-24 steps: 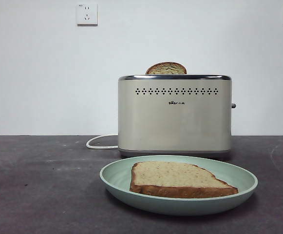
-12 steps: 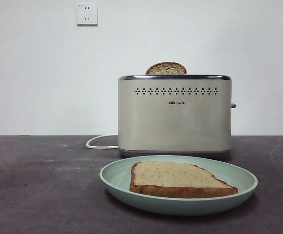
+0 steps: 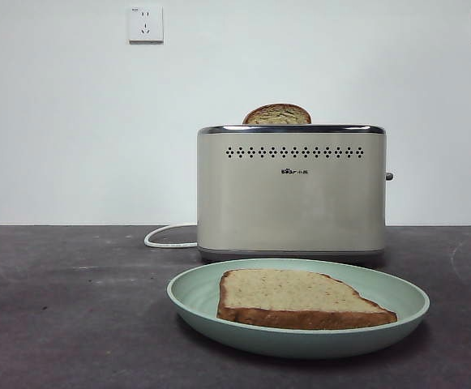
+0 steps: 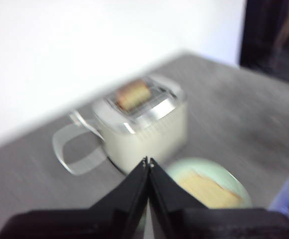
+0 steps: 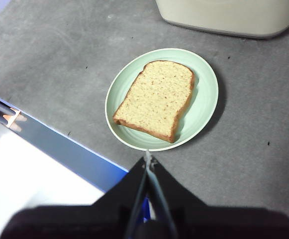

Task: Take the bread from the toaster,put the bread on the plate,put the plate on the table

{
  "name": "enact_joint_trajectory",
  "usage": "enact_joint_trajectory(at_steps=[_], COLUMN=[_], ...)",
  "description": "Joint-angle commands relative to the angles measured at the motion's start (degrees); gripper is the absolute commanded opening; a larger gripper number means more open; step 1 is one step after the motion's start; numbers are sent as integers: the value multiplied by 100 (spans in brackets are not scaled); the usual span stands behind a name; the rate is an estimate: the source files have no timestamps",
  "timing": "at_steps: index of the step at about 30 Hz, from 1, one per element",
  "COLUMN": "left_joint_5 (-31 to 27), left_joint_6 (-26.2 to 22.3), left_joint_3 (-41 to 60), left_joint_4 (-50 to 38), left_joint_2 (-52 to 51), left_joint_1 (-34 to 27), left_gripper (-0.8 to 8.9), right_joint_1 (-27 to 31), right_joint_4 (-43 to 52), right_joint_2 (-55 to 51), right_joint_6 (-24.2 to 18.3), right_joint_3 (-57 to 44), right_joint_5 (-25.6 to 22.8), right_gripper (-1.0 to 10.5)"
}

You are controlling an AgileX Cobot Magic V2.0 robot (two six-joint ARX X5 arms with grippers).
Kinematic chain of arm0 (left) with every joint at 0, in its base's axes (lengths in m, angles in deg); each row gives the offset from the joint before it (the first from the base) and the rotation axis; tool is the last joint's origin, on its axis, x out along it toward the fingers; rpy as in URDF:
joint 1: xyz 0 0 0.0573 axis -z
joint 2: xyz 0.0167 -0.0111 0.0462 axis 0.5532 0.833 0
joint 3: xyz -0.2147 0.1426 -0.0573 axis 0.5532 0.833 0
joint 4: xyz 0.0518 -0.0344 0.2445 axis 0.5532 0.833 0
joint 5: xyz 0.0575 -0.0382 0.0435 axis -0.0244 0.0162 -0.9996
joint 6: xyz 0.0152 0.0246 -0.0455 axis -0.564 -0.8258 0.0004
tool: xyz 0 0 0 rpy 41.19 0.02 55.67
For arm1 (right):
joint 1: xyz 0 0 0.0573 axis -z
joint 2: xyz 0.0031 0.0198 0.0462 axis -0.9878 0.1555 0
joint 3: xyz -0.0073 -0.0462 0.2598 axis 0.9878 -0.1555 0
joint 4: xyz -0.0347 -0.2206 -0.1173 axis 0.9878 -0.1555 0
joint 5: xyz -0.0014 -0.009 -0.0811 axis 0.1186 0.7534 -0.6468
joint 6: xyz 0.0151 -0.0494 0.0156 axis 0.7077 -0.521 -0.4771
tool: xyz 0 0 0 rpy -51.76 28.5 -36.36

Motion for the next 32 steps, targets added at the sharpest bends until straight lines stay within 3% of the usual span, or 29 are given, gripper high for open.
enact_joint_trajectory(at_steps=[1, 8, 12, 21, 32], left_joint_5=[17, 278, 262, -227, -365], left_joint_6=[-654, -704, -660, -516, 221], left_joint_3=[426, 3025, 4651, 7178, 8467], left_joint_4=[-951, -3550, -4533, -4861, -4972], left_joint_2=[-98, -1025, -1716, -3154, -3799], left_joint_1=[-472, -1650, -2011, -2332, -2332], left_gripper=[-3, -3, -3, -3, -3], right_joint_1=[-4, -4, -4, -4, -4], right_joint_4=[24, 24, 22, 22, 22], right_joint_2=[-4, -4, -4, -4, -4], right_joint_6=[35, 35, 35, 35, 35], right_joint_3=[11, 11, 11, 11, 11], right_joint_5=[-17, -17, -20, -20, -20], right_gripper=[2, 2, 2, 2, 2])
